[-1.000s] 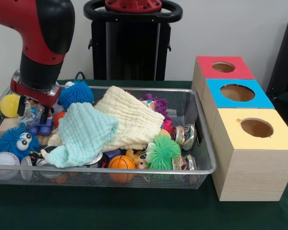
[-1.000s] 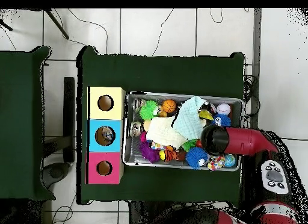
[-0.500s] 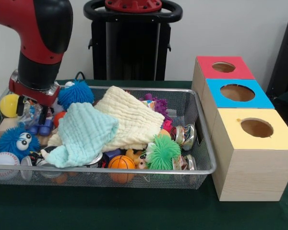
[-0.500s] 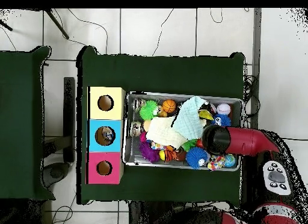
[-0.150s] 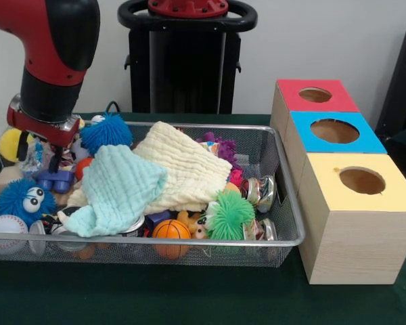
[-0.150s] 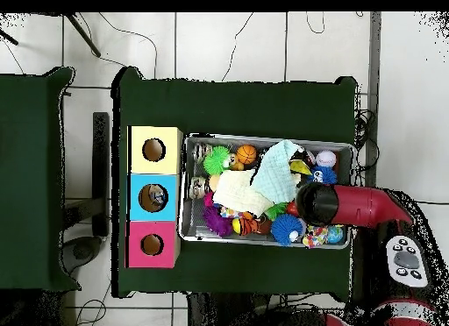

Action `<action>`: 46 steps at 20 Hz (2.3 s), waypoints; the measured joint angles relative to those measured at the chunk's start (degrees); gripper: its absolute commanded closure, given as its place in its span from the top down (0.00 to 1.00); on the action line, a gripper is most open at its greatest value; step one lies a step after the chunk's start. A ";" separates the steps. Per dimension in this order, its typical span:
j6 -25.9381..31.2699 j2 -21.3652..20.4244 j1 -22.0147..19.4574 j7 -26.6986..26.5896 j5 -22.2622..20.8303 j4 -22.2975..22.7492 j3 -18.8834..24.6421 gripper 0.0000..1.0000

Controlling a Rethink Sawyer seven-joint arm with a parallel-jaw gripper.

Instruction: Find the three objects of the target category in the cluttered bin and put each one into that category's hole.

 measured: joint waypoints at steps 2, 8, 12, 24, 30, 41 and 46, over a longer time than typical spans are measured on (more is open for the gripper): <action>0.00 -0.13 0.10 0.00 -0.27 -0.07 0.01 0.00; 0.01 -0.20 0.53 0.00 -1.54 -0.33 0.00 0.00; 0.02 -0.19 0.86 -0.01 -2.67 -0.65 -0.03 0.00; 2.51 -7.99 0.78 -0.01 -3.74 1.36 0.60 0.00; 8.47 -15.69 0.79 -0.01 -0.45 1.77 2.71 0.00; 11.26 -20.80 5.65 -0.01 4.87 1.81 4.51 0.00; 11.26 -19.52 9.18 -0.01 7.29 1.80 4.92 0.00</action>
